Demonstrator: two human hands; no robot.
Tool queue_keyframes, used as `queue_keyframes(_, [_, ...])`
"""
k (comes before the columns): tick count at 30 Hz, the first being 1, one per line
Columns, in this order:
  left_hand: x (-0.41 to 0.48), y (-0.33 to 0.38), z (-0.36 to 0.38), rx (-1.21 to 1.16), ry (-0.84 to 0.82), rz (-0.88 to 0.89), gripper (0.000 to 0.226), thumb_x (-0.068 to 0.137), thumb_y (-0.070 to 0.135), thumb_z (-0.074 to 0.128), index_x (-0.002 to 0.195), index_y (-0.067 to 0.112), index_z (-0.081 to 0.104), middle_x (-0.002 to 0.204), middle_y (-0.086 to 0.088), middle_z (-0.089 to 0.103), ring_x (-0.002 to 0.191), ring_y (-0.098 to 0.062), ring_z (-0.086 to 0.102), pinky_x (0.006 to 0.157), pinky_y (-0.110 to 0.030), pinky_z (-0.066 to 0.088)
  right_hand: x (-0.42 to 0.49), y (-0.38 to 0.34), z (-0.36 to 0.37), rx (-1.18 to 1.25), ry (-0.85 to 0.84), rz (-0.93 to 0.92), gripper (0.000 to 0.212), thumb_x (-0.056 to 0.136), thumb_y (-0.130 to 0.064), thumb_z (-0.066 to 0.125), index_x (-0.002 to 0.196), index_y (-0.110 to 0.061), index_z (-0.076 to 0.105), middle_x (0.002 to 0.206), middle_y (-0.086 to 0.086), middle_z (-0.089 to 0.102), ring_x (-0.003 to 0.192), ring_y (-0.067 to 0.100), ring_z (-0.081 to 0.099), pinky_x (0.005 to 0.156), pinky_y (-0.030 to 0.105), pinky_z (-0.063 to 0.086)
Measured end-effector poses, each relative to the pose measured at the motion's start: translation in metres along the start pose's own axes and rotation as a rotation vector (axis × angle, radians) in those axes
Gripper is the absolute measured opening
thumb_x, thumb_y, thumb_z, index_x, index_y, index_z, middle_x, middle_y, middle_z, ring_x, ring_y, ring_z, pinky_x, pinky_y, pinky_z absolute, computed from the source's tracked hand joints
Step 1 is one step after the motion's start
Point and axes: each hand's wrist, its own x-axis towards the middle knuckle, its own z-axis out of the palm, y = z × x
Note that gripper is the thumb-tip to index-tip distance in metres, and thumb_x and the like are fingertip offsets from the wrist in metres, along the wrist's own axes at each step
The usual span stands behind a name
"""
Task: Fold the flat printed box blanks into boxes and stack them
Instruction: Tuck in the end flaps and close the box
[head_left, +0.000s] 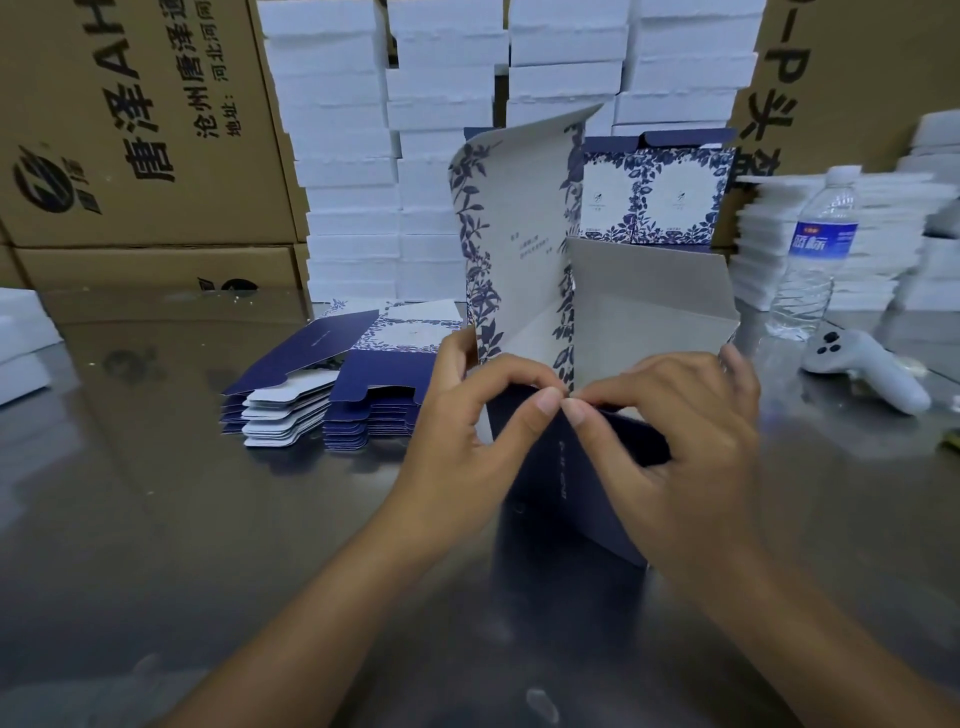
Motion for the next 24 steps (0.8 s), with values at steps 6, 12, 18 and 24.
queue_keyframes(6, [-0.001,0.000,0.006,-0.085,0.035,-0.082,0.019,0.089,0.031,0.055,0.070,0.035,0.054,0.073,0.023,0.058,0.112,-0.047,0.045,0.106,-0.008,0.012,-0.001,-0.008,0.000,0.073,-0.008,0.035,0.021,0.083,-0.029,0.061,0.070,-0.015,0.070,0.076,-0.012,0.051,0.083,0.011,0.050,0.099,0.058,0.029])
queue_keyframes(12, [0.002,0.000,0.006,-0.114,0.028,-0.093,0.022,0.089,0.037,0.053,0.067,0.033,0.052,0.071,0.020,0.055,0.114,-0.065,0.035,0.096,0.006,0.005,-0.001,-0.009,0.001,0.068,-0.012,0.067,0.023,0.083,-0.031,0.059,0.067,-0.015,0.065,0.073,-0.017,0.046,0.081,0.009,0.047,0.104,0.046,0.022])
queue_keyframes(18, [0.003,-0.001,0.005,-0.110,0.031,-0.088,0.023,0.091,0.032,0.053,0.069,0.030,0.052,0.078,0.011,0.054,0.116,-0.058,0.037,0.098,0.001,0.014,-0.002,0.000,0.002,-0.068,0.047,-0.031,0.028,0.086,-0.029,0.058,0.063,-0.013,0.062,0.068,-0.008,0.057,0.082,0.013,0.049,0.105,0.046,0.020])
queue_keyframes(24, [0.001,-0.003,-0.002,-0.091,0.029,-0.114,0.020,0.088,0.038,0.054,0.073,0.027,0.060,0.096,-0.005,0.053,0.099,-0.005,0.044,0.085,-0.013,0.034,-0.004,-0.002,0.004,-0.032,0.047,0.001,0.029,0.087,-0.025,0.054,0.062,-0.012,0.053,0.069,-0.014,0.044,0.077,0.011,0.046,0.104,0.044,0.021])
